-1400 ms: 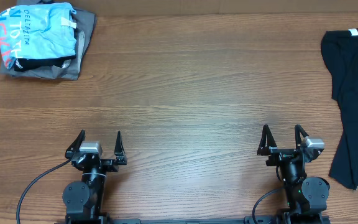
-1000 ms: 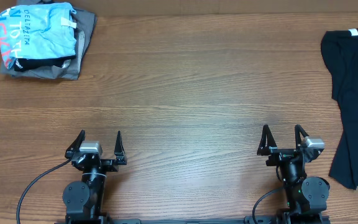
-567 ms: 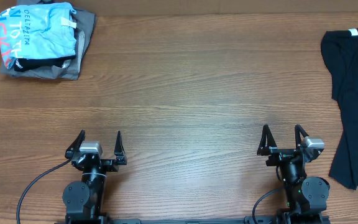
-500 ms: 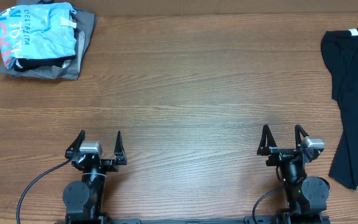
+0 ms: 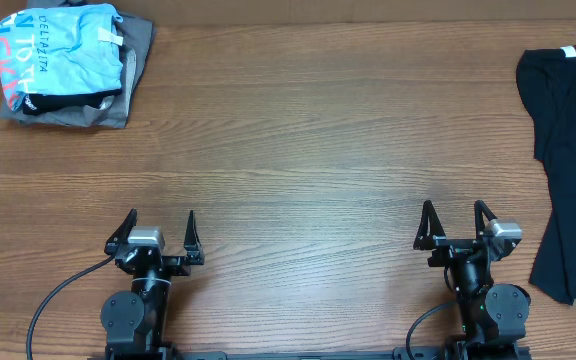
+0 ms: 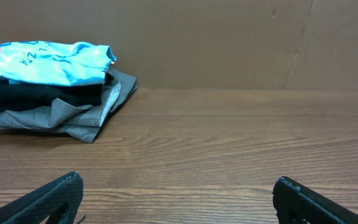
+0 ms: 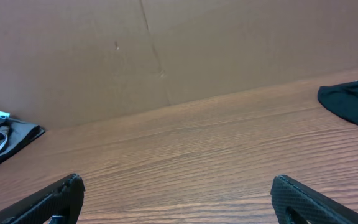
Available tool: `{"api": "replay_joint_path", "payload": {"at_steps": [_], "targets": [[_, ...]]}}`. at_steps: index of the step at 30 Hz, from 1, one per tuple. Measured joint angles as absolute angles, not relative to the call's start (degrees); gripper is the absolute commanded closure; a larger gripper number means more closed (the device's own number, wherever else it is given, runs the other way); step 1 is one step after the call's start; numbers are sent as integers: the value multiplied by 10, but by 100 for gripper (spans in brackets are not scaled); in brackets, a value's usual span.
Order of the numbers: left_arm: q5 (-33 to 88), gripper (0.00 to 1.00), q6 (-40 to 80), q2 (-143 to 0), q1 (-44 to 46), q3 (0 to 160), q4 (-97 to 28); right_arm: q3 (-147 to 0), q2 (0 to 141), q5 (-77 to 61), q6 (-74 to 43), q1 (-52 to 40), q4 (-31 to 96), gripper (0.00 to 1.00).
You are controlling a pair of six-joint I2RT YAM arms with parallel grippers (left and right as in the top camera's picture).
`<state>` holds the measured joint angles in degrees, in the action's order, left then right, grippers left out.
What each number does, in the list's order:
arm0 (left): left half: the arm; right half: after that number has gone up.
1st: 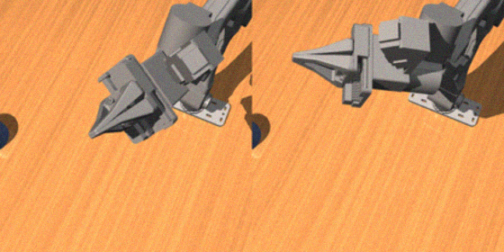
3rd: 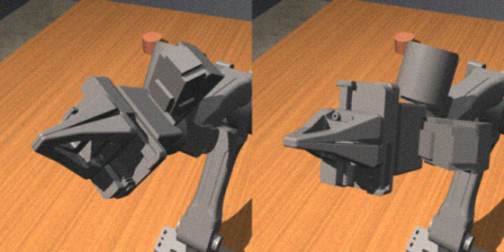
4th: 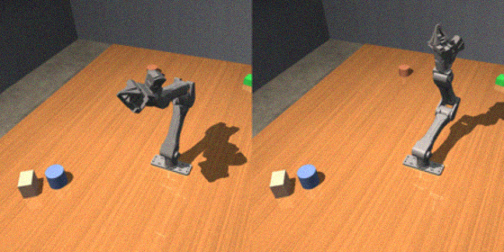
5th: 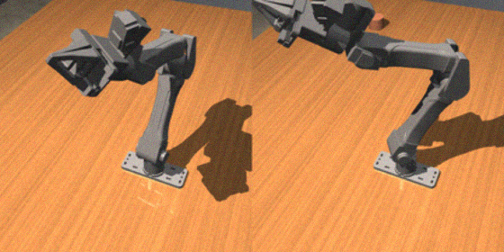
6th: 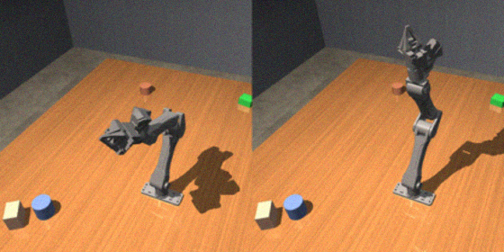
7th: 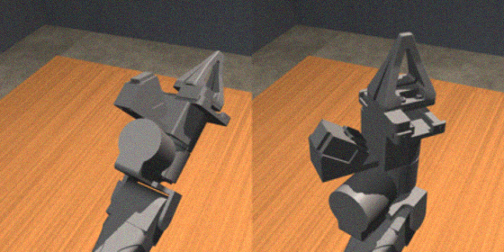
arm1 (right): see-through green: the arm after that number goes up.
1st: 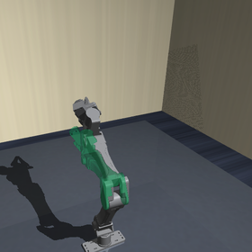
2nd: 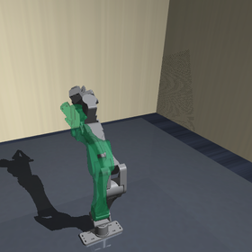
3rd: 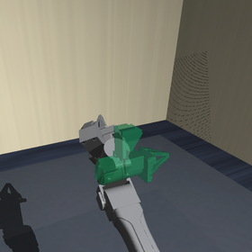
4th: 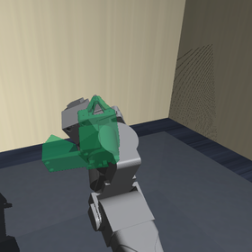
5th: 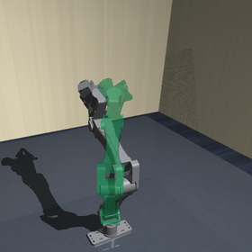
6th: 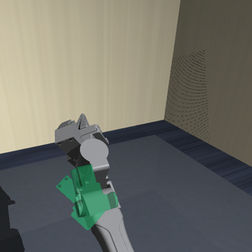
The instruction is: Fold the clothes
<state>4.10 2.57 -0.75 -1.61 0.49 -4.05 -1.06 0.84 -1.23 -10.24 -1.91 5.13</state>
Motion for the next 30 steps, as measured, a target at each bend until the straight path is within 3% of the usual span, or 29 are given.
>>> {"api": "replay_joint_path", "payload": {"at_steps": [14, 23, 30], "targets": [[41, 0, 26, -8, -16, 5, -41, -11, 8, -15, -113, -19, 22, 0], [41, 0, 26, -8, -16, 5, -41, -11, 8, -127, -273, -19, 29, 0], [41, 0, 26, -8, -16, 5, -41, -11, 7, -152, -338, -19, -75, 0]]}}
